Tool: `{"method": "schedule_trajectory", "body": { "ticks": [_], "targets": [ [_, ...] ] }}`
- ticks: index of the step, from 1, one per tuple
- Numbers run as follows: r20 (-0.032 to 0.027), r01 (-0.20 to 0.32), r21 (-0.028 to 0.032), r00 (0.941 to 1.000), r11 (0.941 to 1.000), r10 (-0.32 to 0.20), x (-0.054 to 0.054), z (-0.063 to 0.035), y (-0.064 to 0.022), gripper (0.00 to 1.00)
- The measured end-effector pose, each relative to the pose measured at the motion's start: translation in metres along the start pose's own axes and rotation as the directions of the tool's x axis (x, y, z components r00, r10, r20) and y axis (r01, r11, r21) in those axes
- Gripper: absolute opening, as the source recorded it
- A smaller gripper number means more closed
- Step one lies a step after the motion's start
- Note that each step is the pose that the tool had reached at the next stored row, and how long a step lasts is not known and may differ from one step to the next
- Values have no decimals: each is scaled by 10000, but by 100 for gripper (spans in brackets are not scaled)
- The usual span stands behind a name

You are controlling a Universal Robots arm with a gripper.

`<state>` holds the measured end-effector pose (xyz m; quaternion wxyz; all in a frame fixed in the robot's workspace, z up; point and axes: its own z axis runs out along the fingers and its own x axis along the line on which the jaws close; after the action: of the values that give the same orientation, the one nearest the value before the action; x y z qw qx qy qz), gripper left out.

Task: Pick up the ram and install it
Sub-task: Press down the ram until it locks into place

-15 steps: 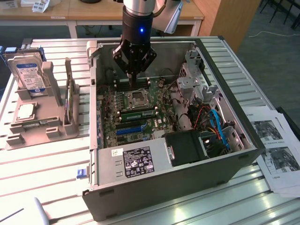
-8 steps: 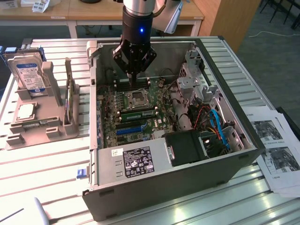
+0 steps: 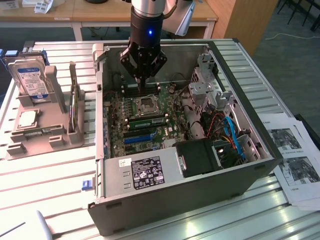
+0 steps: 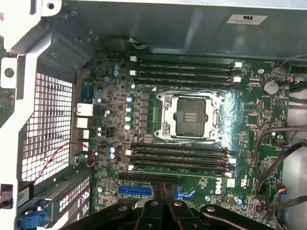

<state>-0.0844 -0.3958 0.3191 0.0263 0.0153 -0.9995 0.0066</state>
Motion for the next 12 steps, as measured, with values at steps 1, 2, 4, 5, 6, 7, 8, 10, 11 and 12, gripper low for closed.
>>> {"method": "schedule_trajectory", "body": {
  "ticks": [1, 2, 4, 5, 6, 7, 8, 10, 11, 12],
  "targets": [
    [-1, -59, -3, 10000, 10000, 59, 0, 0, 0, 10],
    [0, -64, -3, 10000, 10000, 64, -1, 0, 0, 10],
    [4, -66, -4, 10000, 10000, 66, -1, 0, 0, 10],
    [13, -66, -5, 10000, 10000, 66, -1, 0, 0, 10],
    [26, -66, -5, 10000, 10000, 66, -1, 0, 0, 10],
    [41, -68, -7, 10000, 10000, 68, 0, 0, 0, 10],
    [56, -69, -9, 10000, 10000, 69, 1, 0, 0, 10],
    [89, -71, -14, 9999, 10000, 71, 4, 1, 0, 10],
    [105, -71, -15, 9999, 10000, 71, 5, 1, 0, 10],
    [121, -70, -16, 9999, 10000, 70, 6, 2, 0, 10]
  ]
}}
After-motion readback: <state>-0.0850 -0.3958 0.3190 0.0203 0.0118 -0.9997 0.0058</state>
